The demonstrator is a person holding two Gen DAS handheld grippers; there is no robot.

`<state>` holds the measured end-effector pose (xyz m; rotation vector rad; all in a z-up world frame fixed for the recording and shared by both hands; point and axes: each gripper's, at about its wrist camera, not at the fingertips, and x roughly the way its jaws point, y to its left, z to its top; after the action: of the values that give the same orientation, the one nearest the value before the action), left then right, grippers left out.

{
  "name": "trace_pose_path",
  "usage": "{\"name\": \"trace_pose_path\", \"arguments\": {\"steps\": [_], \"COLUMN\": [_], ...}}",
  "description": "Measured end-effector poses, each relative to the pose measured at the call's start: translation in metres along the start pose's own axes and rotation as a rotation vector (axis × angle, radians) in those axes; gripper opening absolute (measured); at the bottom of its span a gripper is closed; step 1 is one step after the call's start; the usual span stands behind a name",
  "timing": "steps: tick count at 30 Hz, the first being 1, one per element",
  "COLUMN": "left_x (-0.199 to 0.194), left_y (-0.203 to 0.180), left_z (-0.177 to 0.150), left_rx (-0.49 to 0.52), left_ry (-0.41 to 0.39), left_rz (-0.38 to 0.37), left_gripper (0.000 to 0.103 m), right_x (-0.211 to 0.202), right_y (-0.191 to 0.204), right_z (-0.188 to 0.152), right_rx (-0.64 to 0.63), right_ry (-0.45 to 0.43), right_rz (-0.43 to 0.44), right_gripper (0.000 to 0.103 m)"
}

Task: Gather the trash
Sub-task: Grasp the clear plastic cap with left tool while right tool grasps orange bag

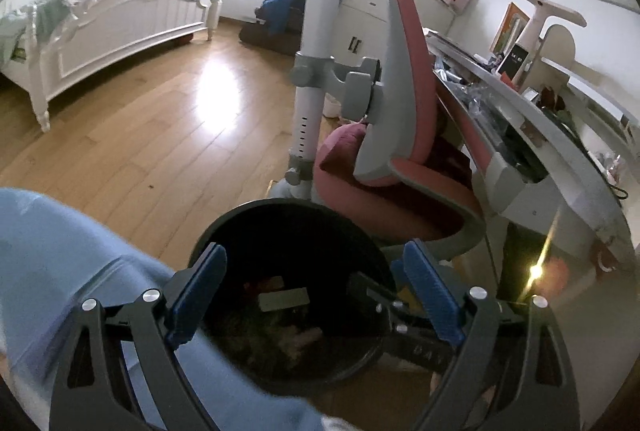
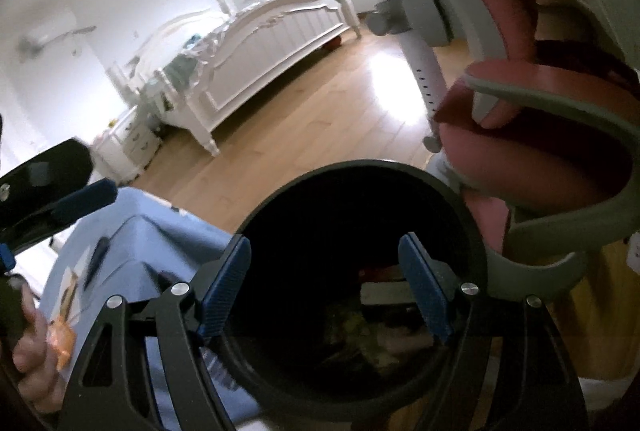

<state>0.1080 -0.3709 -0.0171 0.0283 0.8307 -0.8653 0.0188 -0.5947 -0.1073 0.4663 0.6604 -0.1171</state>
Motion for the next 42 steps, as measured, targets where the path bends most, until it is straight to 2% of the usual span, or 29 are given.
{"name": "trace_pose_path", "arguments": {"steps": [5, 10, 14, 17, 20, 22, 24, 25, 26, 27, 30, 33, 34, 35, 36, 38, 41, 42], "left_x": [-0.048, -0.102, -0.144, -0.169, -0.187, -0.190, -0.189, -0.187, -0.185, -0.182, -0.183, -0.182, -0.180, -0.179, -0.180, -0.184, -0.193, -0.195], "left_y": [0.023, 0.067, 0.106, 0.133, 0.157, 0.168, 0.175, 0.176, 0.179, 0.183, 0.189, 0.190, 0.190, 0.190, 0.190, 0.195, 0.202, 0.203], "left_z": [-0.019, -0.049, -0.080, -0.107, -0.134, -0.147, -0.155, -0.158, -0.160, -0.162, -0.165, -0.165, -0.164, -0.163, -0.164, -0.166, -0.169, -0.170], "left_rx": [-0.016, -0.099, -0.168, -0.228, -0.291, -0.306, -0.303, -0.303, -0.304, -0.310, -0.298, -0.270, -0.256, -0.248, -0.248, -0.277, -0.323, -0.326], "left_ry": [-0.026, -0.058, -0.074, -0.074, -0.063, -0.041, -0.007, 0.006, 0.018, 0.033, 0.019, 0.017, 0.022, 0.023, 0.020, 0.001, -0.028, -0.032], "left_rz": [0.068, 0.177, 0.284, 0.365, 0.420, 0.454, 0.467, 0.469, 0.468, 0.460, 0.458, 0.480, 0.498, 0.513, 0.517, 0.517, 0.472, 0.468], "left_gripper": [0.090, 0.090, 0.090, 0.090, 0.090, 0.089, 0.089, 0.085, 0.075, 0.072, 0.070, 0.067, 0.062, 0.058, 0.055, 0.040, 0.040, 0.040], "right_x": [-0.007, -0.012, -0.017, -0.018, -0.017, -0.014, -0.008, -0.006, -0.004, 0.000, 0.012, 0.017, 0.018, 0.016, 0.015, 0.014, 0.012, 0.014], "right_y": [0.039, 0.090, 0.142, 0.187, 0.228, 0.252, 0.278, 0.287, 0.296, 0.305, 0.313, 0.320, 0.321, 0.321, 0.320, 0.317, 0.305, 0.303], "right_z": [-0.006, -0.017, -0.031, -0.046, -0.061, -0.068, -0.078, -0.081, -0.086, -0.092, -0.099, -0.104, -0.105, -0.105, -0.105, -0.105, -0.099, -0.097], "right_rx": [-0.064, -0.154, -0.263, -0.368, -0.461, -0.508, -0.565, -0.585, -0.609, -0.636, -0.682, -0.701, -0.707, -0.717, -0.730, -0.737, -0.693, -0.676], "right_ry": [0.013, 0.044, 0.096, 0.171, 0.224, 0.254, 0.293, 0.302, 0.314, 0.333, 0.386, 0.400, 0.403, 0.386, 0.375, 0.368, 0.371, 0.372], "right_rz": [0.045, 0.119, 0.235, 0.361, 0.433, 0.465, 0.467, 0.463, 0.459, 0.457, 0.417, 0.383, 0.366, 0.337, 0.313, 0.288, 0.291, 0.300], "right_gripper": [0.076, 0.076, 0.076, 0.076, 0.087, 0.088, 0.090, 0.090, 0.090, 0.090, 0.090, 0.089, 0.081, 0.067, 0.059, 0.038, 0.020, 0.018]}}
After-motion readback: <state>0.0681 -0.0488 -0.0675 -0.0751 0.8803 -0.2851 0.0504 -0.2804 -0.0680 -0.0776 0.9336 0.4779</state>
